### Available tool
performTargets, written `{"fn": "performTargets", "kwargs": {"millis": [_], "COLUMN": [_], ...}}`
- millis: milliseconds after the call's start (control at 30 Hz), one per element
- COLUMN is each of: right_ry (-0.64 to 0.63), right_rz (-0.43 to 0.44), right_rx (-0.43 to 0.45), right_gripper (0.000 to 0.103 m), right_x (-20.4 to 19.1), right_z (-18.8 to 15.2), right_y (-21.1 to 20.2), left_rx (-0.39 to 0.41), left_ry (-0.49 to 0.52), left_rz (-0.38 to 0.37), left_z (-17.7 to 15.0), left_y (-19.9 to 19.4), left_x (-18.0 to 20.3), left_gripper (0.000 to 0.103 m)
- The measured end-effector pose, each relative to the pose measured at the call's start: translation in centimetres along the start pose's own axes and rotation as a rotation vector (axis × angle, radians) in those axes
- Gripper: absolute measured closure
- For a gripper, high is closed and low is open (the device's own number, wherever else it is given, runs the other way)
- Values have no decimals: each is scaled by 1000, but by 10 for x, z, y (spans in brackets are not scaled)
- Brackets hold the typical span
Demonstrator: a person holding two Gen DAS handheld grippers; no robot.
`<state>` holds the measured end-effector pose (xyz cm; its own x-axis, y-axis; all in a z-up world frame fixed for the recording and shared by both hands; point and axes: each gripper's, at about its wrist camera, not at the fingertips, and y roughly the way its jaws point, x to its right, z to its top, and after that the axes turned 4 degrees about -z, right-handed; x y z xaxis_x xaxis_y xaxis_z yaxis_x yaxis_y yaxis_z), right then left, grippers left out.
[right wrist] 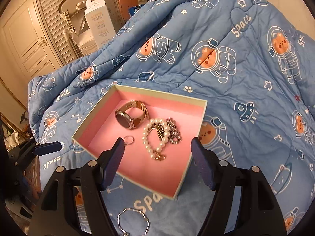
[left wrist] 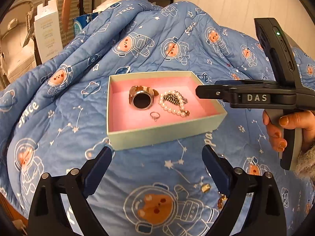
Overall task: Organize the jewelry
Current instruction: 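Withdraw both tools from the box toward the remaining jewelry, then grasp the silver charm with the right tool while the left grasps the gold ring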
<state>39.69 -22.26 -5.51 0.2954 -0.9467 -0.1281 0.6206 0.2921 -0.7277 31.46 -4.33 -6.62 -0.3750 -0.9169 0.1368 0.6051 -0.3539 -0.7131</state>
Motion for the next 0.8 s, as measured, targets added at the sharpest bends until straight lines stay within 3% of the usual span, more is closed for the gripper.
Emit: {"fn": "performTargets", "kwargs": {"millis": [167,467,700,800], "right_ry": [-40,-22,-46,-61], "right_rz": [-43,-93,-65,-41], "right_rx": [47,34,28,24], "right_gripper": [29,29,29,36], "right_x": [-5,1,-2,-7], "right_z": [-48,-130,-173,-180], "right_y": [-27,-56,-77,-79], "left_rx": [29,26,5,7], "left_ry": [36,54,27,12], "left_rz": [47,14,-15,-10], "left_z": [-42,-85,-109,-116], "left_y": [-17,-30,-25,-26], "left_x": [15,51,68,70], "left_gripper": [10,10,10,10]}}
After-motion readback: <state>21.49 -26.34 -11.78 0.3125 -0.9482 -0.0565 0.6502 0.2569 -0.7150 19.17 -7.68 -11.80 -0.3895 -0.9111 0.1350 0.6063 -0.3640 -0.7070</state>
